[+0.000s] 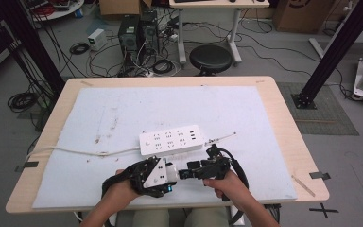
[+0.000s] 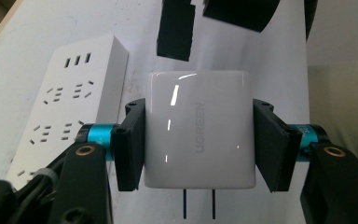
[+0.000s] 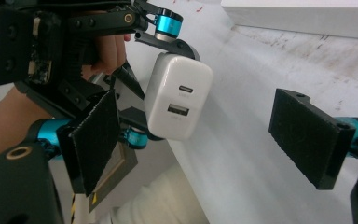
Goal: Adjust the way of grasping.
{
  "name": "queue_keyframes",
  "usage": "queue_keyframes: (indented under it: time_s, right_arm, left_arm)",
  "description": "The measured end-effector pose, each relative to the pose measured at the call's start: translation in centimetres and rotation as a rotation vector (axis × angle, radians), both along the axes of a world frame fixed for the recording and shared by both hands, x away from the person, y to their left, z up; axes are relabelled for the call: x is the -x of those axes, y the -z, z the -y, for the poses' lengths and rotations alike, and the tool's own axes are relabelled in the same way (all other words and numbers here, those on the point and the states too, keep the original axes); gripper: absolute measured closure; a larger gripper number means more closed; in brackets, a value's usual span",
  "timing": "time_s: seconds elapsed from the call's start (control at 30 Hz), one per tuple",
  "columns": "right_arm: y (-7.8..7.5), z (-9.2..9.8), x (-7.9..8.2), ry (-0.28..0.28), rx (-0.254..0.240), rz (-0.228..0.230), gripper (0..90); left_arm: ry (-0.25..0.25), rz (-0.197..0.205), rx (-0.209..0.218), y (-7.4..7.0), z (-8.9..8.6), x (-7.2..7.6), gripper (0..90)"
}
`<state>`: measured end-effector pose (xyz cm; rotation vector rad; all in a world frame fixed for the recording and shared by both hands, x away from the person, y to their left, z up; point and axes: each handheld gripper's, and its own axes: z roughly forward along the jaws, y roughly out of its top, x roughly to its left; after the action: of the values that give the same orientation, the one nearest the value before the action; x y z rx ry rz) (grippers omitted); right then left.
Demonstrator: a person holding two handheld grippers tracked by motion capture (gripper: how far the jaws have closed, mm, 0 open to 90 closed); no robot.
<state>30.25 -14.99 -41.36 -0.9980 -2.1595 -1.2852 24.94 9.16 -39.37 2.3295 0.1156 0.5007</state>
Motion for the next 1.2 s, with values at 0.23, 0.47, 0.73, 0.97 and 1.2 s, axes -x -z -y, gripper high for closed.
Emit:
queue_keyframes:
  time_s: [0.23,0.47,0.73,0.97,1.2]
  right_arm:
    - [0.0,-0.3,-0.3,-0.011,-0.025,-0.062,21.2]
    - [0.3,-0.7,-0.5,-0.016,-0.005,-0.104,26.1]
    - [0.5,-1.0,-0.8,-0.012,-0.016,-0.164,34.7]
    - [0.8,-1.2,-0.9,-0.019,-0.033,-0.200,44.0]
    - [0.9,-1.3,-1.0,-0.037,-0.045,-0.242,61.8]
  left_arm:
    - [0.009,0.002,-0.002,-0.1,0.3,0.0,42.4]
    - [0.014,0.010,-0.002,-0.2,0.6,0.0,42.4]
    - [0.019,0.017,0.004,-0.3,0.9,0.1,42.3]
    - [0.025,0.026,0.001,-0.3,1.1,0.2,42.4]
    - [0.031,0.041,-0.011,-0.1,1.5,0.4,42.4]
